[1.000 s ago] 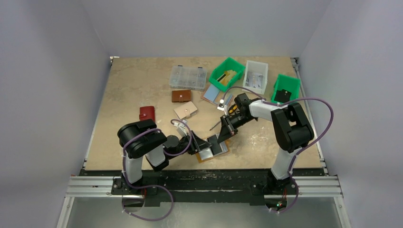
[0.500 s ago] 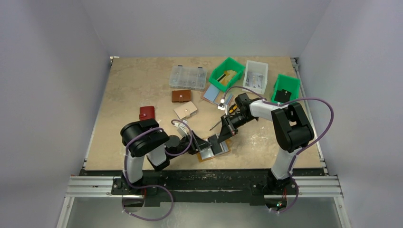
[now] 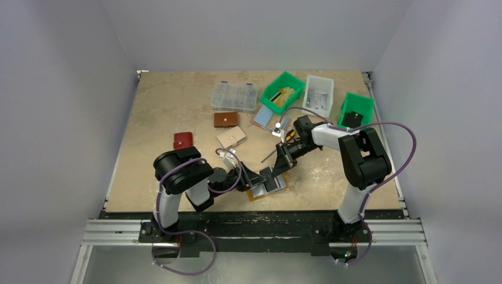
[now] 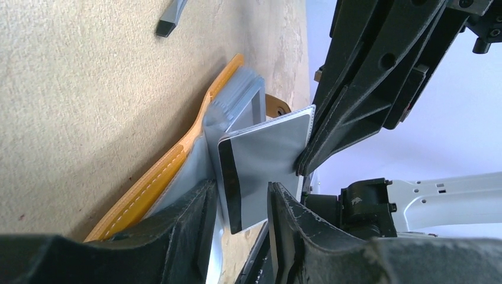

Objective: Take the credit cards out of the card holder
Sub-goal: Remove the credit card from the card holder.

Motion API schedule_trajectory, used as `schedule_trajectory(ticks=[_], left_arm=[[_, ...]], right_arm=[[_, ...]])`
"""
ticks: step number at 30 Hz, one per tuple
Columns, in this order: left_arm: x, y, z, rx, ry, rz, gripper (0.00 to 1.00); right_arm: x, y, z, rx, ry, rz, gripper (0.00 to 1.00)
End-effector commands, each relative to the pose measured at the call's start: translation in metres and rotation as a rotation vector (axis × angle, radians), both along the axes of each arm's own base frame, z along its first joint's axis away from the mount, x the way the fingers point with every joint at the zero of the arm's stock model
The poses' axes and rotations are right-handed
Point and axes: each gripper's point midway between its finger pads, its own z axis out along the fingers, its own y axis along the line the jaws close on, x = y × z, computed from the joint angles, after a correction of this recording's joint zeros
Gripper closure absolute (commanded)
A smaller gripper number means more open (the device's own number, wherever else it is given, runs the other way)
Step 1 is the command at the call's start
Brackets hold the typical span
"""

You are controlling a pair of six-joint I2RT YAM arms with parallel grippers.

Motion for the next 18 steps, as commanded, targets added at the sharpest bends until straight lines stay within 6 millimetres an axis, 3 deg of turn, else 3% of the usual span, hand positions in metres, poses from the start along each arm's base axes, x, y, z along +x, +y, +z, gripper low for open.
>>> schedule_trajectory(ticks=[1,6,11,18], left_arm=[[0.009,-0.009,0.083,-0.247,-0.211,0.016,0.60],[0.010,-0.006,0.098,-0.270,-0.246,0.029,0.62],[0.008,-0.003,0.115,-0.296,-0.289,0.032,0.72],[0.009,-0.005,0.109,-0.287,-0.279,0.028,0.87]], right_arm=[[0.004,0.009,0.023,0.088,-0.006,0.001,1.00],[0.009,0.006,0.011,0.024,-0.015,-0.021,1.00],[0.013,0.001,-0.004,-0.053,-0.026,-0.043,1.00],[0.014,-0.007,-0.018,-0.126,-0.035,-0.045,1.00]])
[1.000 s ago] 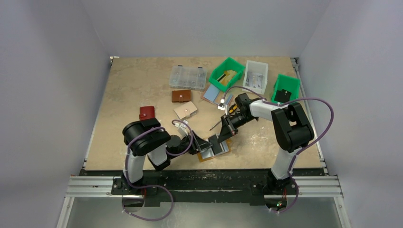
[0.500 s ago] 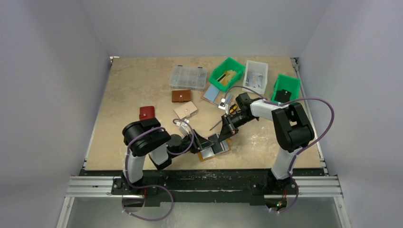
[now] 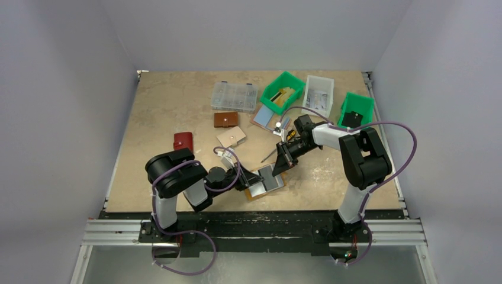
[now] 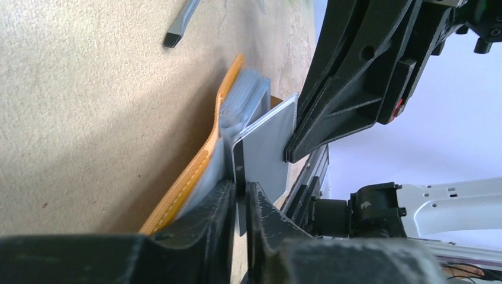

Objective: Take the credit cards out of the card holder
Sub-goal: Remove the credit card from the card holder.

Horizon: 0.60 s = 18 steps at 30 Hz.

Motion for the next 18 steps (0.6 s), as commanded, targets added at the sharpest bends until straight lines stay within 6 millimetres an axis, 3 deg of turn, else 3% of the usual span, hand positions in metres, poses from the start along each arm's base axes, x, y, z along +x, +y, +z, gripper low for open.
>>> schedule_trajectory(ticks=[1,2,7,12,18], left_arm=[[0.005,-0.011,0.103,-0.313,-0.254,-0.007,0.94],[0.006,-0.011,0.103,-0.311,-0.255,-0.006,1.00],[0.005,-0.008,0.098,-0.290,-0.261,0.001,1.00],[0.005,0.003,0.083,-0.243,-0.240,0.028,1.00],[0.001,0.009,0.058,-0.198,-0.171,0.010,1.00]], right_arm=[[0.004,-0.003,-0.009,-0.057,-0.030,0.002,1.00],[0.004,-0.003,-0.010,-0.058,-0.030,0.003,1.00],[0.005,-0.004,-0.013,-0.080,-0.037,0.005,0.98],[0.009,-0.005,-0.016,-0.103,-0.044,-0.016,0.83],[0.011,-0.004,-0.017,-0.106,-0.048,-0.022,0.88]])
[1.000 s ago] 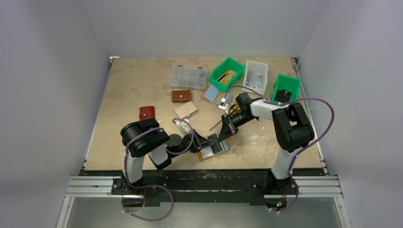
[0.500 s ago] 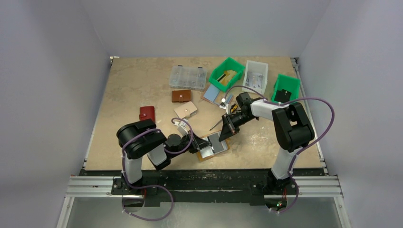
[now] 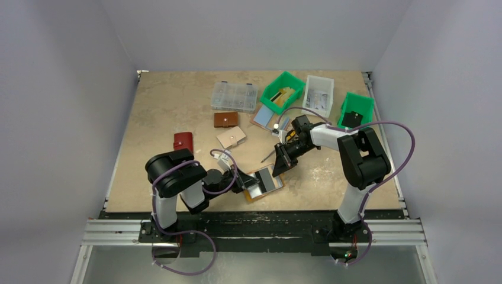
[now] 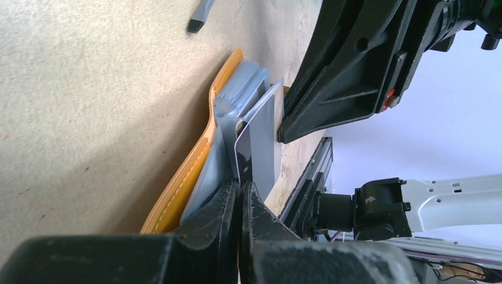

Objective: Take the credit cards out of the card holder
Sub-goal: Remove the credit card from the card holder.

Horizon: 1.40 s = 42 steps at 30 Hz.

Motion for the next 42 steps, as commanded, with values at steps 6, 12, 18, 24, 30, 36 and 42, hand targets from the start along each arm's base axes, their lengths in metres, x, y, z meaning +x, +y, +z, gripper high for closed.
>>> schedule_trajectory(ticks=[6,12,18,24,30,36,42], left_arm=[[0.006,0.000,0.061,-0.210,-0.164,-0.001,1.00],[0.001,0.011,0.056,-0.193,-0.139,0.003,1.00],[-0.005,0.016,0.053,-0.180,-0.130,-0.005,1.00],[-0.009,0.023,0.056,-0.168,-0.142,-0.010,1.00],[-0.014,0.027,0.061,-0.142,-0.173,-0.020,1.00],[-0.014,0.028,0.069,-0.078,-0.232,-0.040,1.00],[-0.008,0.026,0.087,0.022,-0.318,-0.063,1.00]], right_arm=[[0.008,-0.001,-0.002,-0.022,-0.022,-0.013,1.00],[0.010,-0.002,-0.002,-0.034,-0.039,-0.018,1.00],[0.012,-0.003,-0.001,-0.035,-0.045,-0.020,1.00],[0.014,-0.004,0.005,-0.031,-0.079,-0.009,1.00],[0.011,-0.007,0.015,-0.011,-0.132,0.070,0.91],[0.009,-0.009,0.034,0.019,-0.219,0.110,0.68],[0.009,-0.009,0.065,0.073,-0.362,0.157,0.51]])
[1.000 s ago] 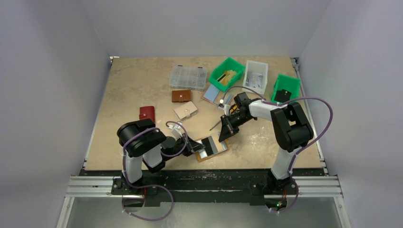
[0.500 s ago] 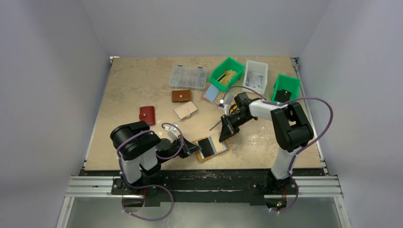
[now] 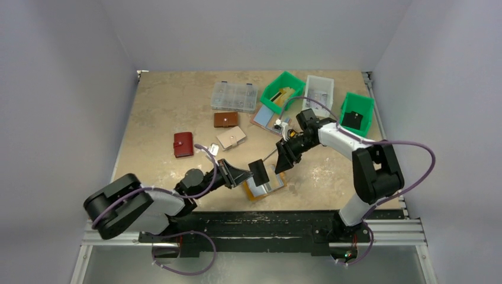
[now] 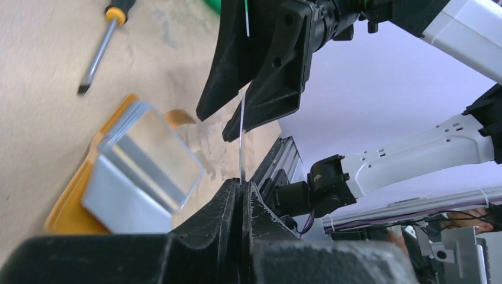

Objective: Take the credit cards out of the card holder
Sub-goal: Remove the credit card from the card holder, then place the credit card in the storage box.

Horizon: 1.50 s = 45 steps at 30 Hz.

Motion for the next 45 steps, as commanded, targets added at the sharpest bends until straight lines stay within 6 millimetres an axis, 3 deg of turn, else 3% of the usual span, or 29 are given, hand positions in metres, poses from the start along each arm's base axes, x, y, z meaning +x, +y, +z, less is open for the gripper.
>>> schedule_trajectory(ticks=[1,6,10,16,21,24,26,28,32,34,37,40,45], left_arm=[[0.007,-0.002,0.006,0.127,-0.095,-0.014,1.00],[0.010,-0.007,0.031,0.202,-0.215,-0.047,1.00],[0.015,-0.013,0.047,0.238,-0.315,-0.073,1.00],[0.022,-0.035,0.070,0.232,-0.412,-0.142,1.00],[0.023,-0.048,0.075,0.248,-0.442,-0.197,1.00],[0.024,-0.051,0.074,0.263,-0.446,-0.211,1.00],[0.025,-0.052,0.073,0.269,-0.444,-0.216,1.00],[0.026,-0.053,0.072,0.277,-0.443,-0.218,1.00],[0.033,-0.052,0.073,0.310,-0.443,-0.195,1.00],[0.038,-0.050,0.071,0.343,-0.437,-0.181,1.00],[0.043,-0.048,0.078,0.368,-0.444,-0.172,0.99],[0.061,-0.033,0.077,0.467,-0.381,-0.101,0.63],[0.095,0.012,0.076,0.585,-0.264,0.018,0.24]], right_arm=[[0.006,0.001,0.039,0.074,-0.180,0.077,0.49],[-0.006,0.002,0.091,0.210,-0.415,0.278,0.34],[-0.007,0.001,0.126,0.254,-0.600,0.359,0.08],[-0.001,0.010,0.137,0.312,-0.620,0.382,0.03],[0.014,0.014,0.135,0.287,-0.602,0.353,0.04],[0.013,0.016,0.131,0.294,-0.571,0.358,0.10],[0.005,0.019,0.127,0.313,-0.538,0.389,0.22],[-0.006,0.023,0.124,0.329,-0.500,0.422,0.44],[-0.019,0.024,0.126,0.379,-0.446,0.477,0.76],[-0.021,0.025,0.125,0.391,-0.423,0.487,1.00],[-0.020,0.025,0.123,0.393,-0.409,0.492,1.00],[-0.010,0.024,0.123,0.354,-0.406,0.477,1.00],[0.014,0.010,0.113,0.245,-0.404,0.418,1.00]])
